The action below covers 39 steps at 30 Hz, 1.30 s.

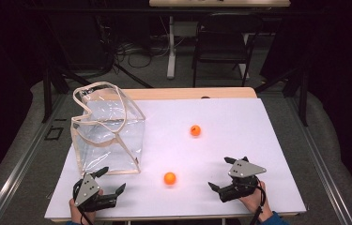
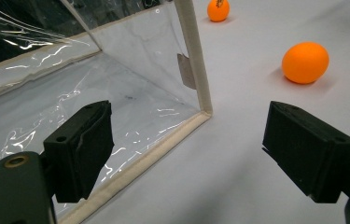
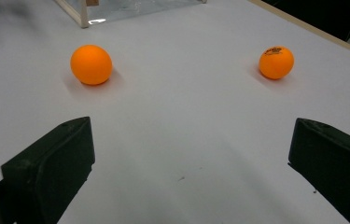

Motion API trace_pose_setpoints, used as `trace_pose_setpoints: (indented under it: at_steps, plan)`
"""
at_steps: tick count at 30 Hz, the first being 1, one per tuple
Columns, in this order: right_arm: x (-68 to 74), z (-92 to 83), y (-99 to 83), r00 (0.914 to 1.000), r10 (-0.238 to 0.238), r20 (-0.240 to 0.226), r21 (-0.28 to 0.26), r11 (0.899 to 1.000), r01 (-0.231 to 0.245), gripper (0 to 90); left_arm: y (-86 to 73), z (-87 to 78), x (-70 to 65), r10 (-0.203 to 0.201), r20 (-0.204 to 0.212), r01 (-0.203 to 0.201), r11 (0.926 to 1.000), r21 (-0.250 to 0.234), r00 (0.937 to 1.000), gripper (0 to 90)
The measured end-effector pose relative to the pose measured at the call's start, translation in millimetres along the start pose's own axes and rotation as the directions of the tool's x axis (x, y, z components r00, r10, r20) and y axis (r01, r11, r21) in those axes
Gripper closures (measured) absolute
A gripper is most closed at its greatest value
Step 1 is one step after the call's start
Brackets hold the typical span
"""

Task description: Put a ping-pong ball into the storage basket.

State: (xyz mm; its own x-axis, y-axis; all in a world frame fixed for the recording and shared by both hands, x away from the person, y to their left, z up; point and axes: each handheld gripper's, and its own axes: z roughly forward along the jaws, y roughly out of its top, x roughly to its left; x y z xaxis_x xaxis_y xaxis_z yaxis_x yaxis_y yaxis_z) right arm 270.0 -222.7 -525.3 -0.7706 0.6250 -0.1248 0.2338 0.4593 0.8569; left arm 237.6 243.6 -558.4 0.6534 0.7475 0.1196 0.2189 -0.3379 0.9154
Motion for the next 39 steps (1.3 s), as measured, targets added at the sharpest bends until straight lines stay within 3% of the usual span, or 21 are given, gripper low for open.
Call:
trace_pose_setpoints:
  at_steps: [39]
  plan:
    - [10.0,34.9,28.7,0.9948,-0.034,-0.096,0.067,0.997,0.041,0.0,0.2,1.6,-0.4,0.004,-0.003,-0.004,1.0000,-0.002,1.0000,16.1]
